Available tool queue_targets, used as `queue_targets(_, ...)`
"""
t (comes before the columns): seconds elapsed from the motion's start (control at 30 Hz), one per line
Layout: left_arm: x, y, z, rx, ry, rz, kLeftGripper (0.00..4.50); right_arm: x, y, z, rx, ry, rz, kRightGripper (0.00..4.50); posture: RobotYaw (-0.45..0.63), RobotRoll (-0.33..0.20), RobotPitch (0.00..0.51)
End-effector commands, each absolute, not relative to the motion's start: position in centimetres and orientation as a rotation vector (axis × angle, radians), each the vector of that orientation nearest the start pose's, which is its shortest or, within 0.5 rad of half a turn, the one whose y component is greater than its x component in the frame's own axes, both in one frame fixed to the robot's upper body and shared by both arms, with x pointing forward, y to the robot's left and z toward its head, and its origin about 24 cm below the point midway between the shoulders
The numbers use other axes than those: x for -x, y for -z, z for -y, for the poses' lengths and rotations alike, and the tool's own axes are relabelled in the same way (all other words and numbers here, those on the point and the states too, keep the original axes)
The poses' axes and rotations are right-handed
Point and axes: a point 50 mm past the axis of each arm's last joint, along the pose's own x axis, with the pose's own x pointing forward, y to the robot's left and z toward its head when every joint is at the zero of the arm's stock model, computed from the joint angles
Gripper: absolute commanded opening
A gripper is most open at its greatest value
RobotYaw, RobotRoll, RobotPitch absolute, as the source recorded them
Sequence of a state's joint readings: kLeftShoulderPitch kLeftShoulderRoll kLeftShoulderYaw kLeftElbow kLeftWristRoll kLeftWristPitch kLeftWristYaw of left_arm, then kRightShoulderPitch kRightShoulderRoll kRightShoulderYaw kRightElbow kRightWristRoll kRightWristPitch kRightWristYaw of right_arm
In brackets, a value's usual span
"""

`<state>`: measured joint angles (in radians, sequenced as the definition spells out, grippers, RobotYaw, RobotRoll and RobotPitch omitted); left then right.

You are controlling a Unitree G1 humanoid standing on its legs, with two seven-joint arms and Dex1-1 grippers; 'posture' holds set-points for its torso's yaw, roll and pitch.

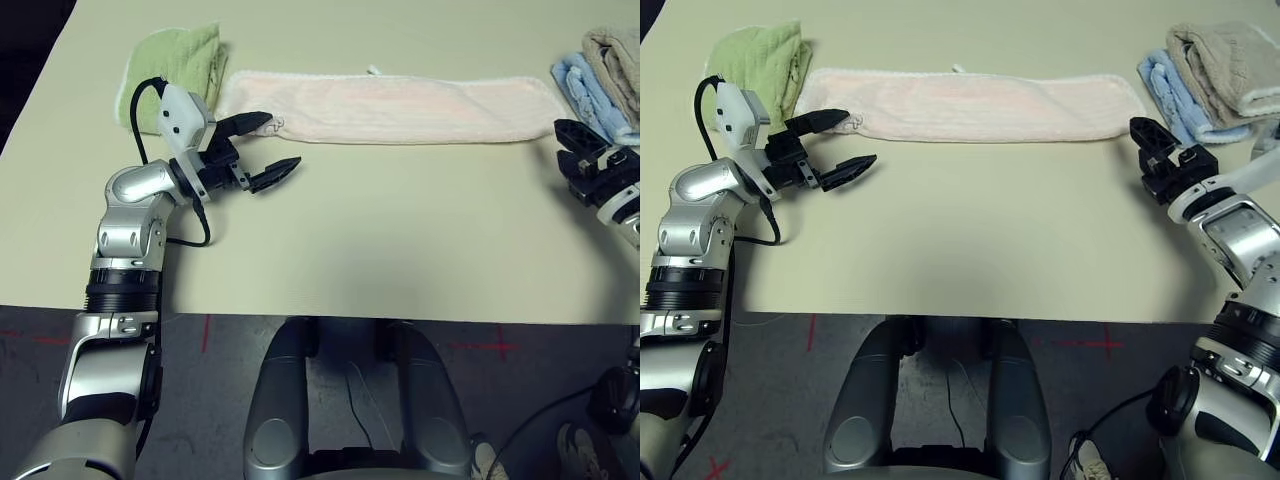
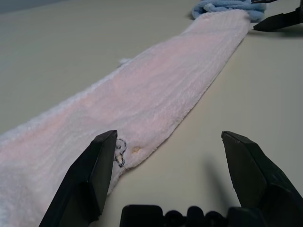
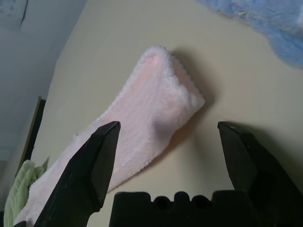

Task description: Fold the towel and set it aside.

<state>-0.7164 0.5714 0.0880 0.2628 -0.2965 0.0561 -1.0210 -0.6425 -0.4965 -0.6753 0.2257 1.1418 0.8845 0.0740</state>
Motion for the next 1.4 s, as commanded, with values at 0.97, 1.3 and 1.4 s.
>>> queue_targets(0.97,-33.2,-22.0,-20.1,-0.407,0.933,0.279,4.5,-33.1,-19.2,27.5,-0.849,-0.251,-0.033,0.04,-0.01,0.0,0.418)
queue_targets(1.3,-33.3,-22.0,-20.0,-0.405,0.932,0.278,4.5,-32.5,-19.3,28.2,-0.818,-0.23,-0.008,0.04,-0.02,0.0,0.413)
queue_targets(1.4,-33.3,-22.0,-20.0,-0.406,0.933,0.277,4.5,-32.3,-19.6,28.8,-0.802,-0.213,0.012,0.04,-0.02,0.0,0.413)
